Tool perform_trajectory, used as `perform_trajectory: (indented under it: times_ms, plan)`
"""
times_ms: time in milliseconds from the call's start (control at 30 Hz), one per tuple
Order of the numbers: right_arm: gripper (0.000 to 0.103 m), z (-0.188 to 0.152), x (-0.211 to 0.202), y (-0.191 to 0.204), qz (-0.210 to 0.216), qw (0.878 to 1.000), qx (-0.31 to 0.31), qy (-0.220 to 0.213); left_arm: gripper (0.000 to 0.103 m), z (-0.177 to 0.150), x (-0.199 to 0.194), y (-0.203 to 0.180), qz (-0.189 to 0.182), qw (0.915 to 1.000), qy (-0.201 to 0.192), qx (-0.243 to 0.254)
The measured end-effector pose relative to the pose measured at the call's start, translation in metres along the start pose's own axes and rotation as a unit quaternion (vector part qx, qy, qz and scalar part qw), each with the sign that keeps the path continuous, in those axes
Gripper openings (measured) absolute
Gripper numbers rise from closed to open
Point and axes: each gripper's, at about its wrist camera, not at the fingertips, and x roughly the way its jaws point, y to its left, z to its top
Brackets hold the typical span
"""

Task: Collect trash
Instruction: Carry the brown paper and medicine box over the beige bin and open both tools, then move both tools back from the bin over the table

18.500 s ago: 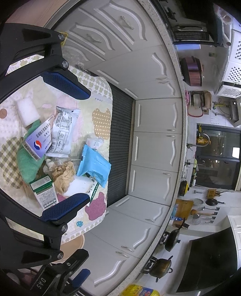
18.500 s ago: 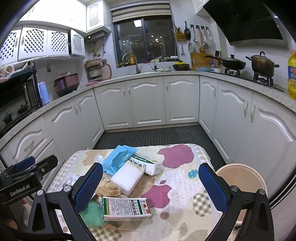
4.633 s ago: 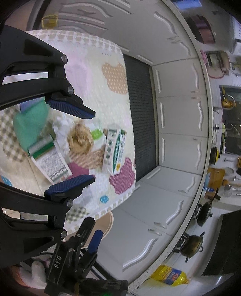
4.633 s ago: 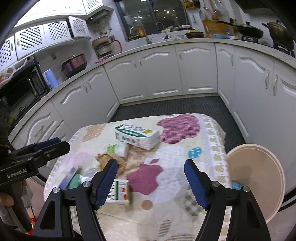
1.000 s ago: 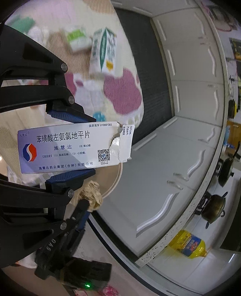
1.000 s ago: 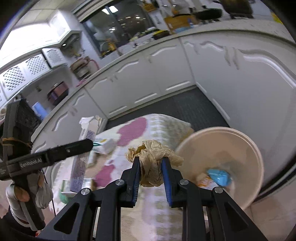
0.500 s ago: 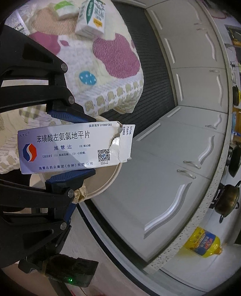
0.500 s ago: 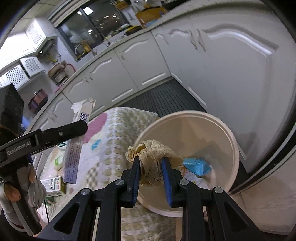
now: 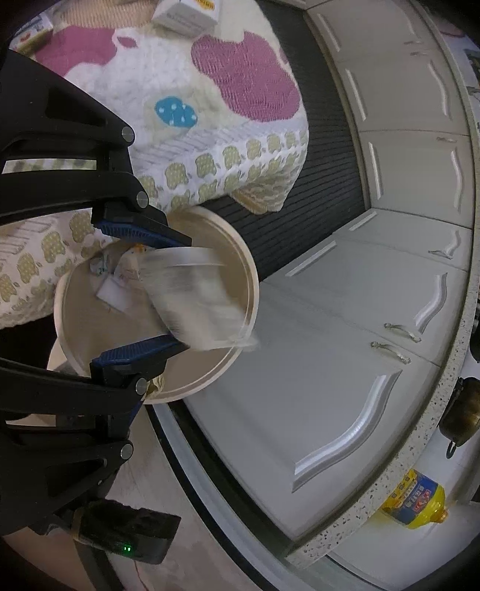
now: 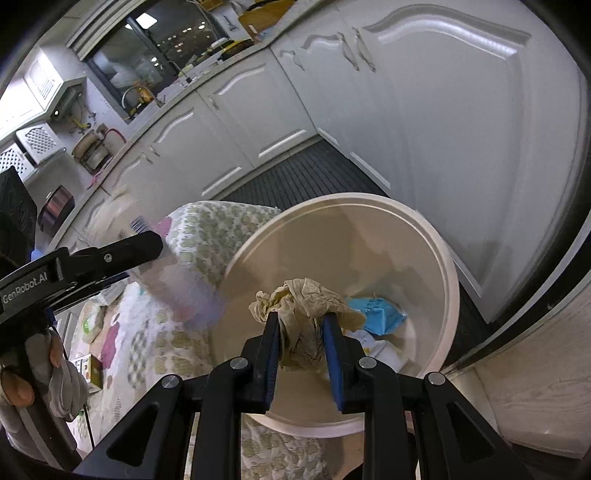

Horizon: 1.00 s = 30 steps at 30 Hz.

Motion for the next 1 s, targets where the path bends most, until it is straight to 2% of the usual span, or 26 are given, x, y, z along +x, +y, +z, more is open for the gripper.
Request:
perform_trajectory:
  times_ms: [167,200,233,267,600,1000]
  plan:
    - [0.024,-0.002,0.008,-0.007,-0.011,1.0,0.008,0.007,0.045,-0.001,0.007,0.002,-0.008,1.0,0.005,-0.001]
    - [0.028,-0.002,0.009,-0.009,-0.014,1.0,0.009,0.009,0.045,-0.001,0.008,0.002,-0.007,0.9999,0.008,0.0]
    - [0.038,-0.003,0.01,-0.01,-0.016,1.0,0.011,0.012,0.046,-0.002,0.009,0.003,-0.007,0.9999,0.012,0.0]
    - [0.043,-0.003,0.011,-0.011,-0.017,1.0,0.014,0.012,0.046,-0.003,0.008,0.004,-0.007,0.9999,0.014,0.0]
    - [0.044,-0.001,0.009,0.001,-0.012,1.0,0.007,0.012,0.05,-0.011,-0.01,0.008,0.012,0.9996,0.026,0.008]
    - [0.046,0.001,-0.01,0.048,0.0,0.999,-0.033,-0.005,0.051,-0.023,-0.064,0.018,0.049,0.9984,-0.01,0.025]
